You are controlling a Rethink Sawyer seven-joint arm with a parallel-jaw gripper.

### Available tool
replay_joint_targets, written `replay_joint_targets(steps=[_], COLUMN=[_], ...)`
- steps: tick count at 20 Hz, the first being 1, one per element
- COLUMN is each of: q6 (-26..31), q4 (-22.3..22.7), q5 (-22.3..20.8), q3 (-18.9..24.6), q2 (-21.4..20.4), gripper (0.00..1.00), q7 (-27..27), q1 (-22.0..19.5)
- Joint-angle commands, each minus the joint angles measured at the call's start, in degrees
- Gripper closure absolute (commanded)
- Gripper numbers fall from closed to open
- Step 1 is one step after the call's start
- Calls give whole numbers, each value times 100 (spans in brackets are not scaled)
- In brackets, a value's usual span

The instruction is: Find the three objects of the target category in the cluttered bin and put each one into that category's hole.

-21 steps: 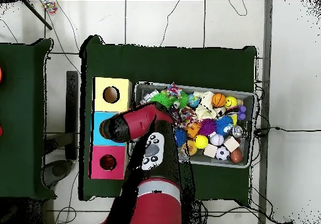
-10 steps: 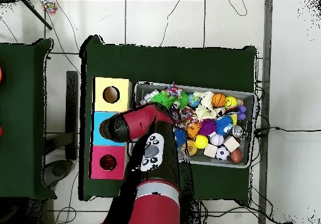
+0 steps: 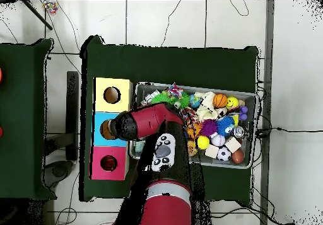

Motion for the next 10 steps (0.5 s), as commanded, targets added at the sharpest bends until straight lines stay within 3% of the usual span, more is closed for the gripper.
replay_joint_targets(steps=[1,10], q6=[78,244], q4=[61,-99], q5=[268,237], q3=[665,596], q2=[174,213], gripper=[0,0], q7=[71,70], q1=[-286,-193])
